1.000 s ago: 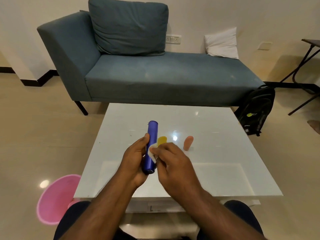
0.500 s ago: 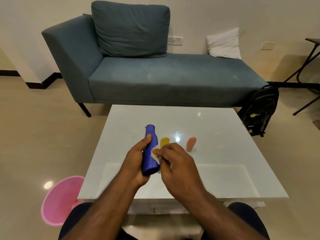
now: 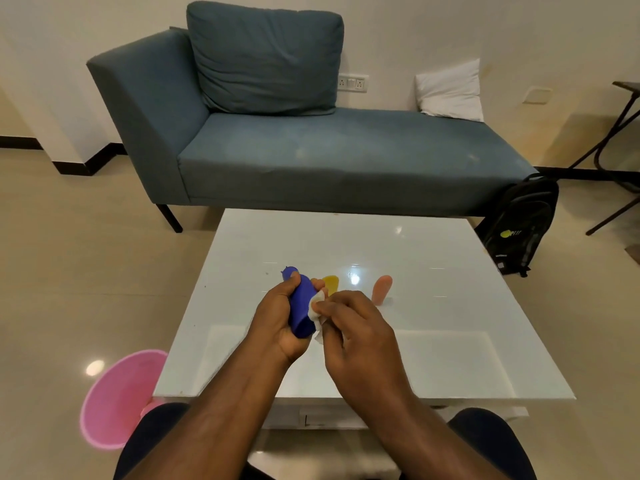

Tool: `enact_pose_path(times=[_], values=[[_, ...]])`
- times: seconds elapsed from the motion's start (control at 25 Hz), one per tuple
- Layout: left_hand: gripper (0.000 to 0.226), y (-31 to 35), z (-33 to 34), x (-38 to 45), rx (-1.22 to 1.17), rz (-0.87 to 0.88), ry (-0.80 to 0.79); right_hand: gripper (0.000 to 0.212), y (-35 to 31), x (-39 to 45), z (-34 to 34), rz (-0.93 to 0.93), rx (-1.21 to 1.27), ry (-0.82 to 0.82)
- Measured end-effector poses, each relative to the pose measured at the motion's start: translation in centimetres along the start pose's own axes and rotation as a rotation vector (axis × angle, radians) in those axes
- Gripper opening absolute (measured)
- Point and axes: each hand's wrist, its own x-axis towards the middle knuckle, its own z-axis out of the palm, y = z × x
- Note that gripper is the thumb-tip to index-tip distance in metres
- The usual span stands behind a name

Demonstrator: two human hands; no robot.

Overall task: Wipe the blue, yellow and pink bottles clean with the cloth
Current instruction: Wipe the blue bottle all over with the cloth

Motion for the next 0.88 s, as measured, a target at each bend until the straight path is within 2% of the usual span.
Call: enact_pose_path(times=[0.28,0.4,0.6,0.72,0.8,0.88], values=[[0.016,0.2,1.0,-0.1,-0.089,0.001,0.072,0.025,1.0,-0.4,0.2,-0.22,-0.185,0.006],[0.016,0.3,1.1,-0.1,-0.069,0.026,0.101,0.023,1.6,0.8,-0.1,-0.193,-0.19,0.074],[0.025,0.3,1.2,0.1,-0.147,0.017,0.095,0.033,1.3,-0.1,0.4,-0.291,-0.235,-0.071],[0.027,0.2,0.9,0.1,-0.078,0.044,0.084,0.023,2.1,1.1,-0.3,-0.157,-0.125,0.036],[0.029,0.5,0.9,0.1,-0.02,0.06,0.069,0.023,1.4,1.0,-0.2,-0.081,-0.049,0.041],[0.037,0.8,0.7,0.2,0.021,0.066,0.056,0.025,0.3,0.5,-0.2,-0.088,-0.007,0.012]])
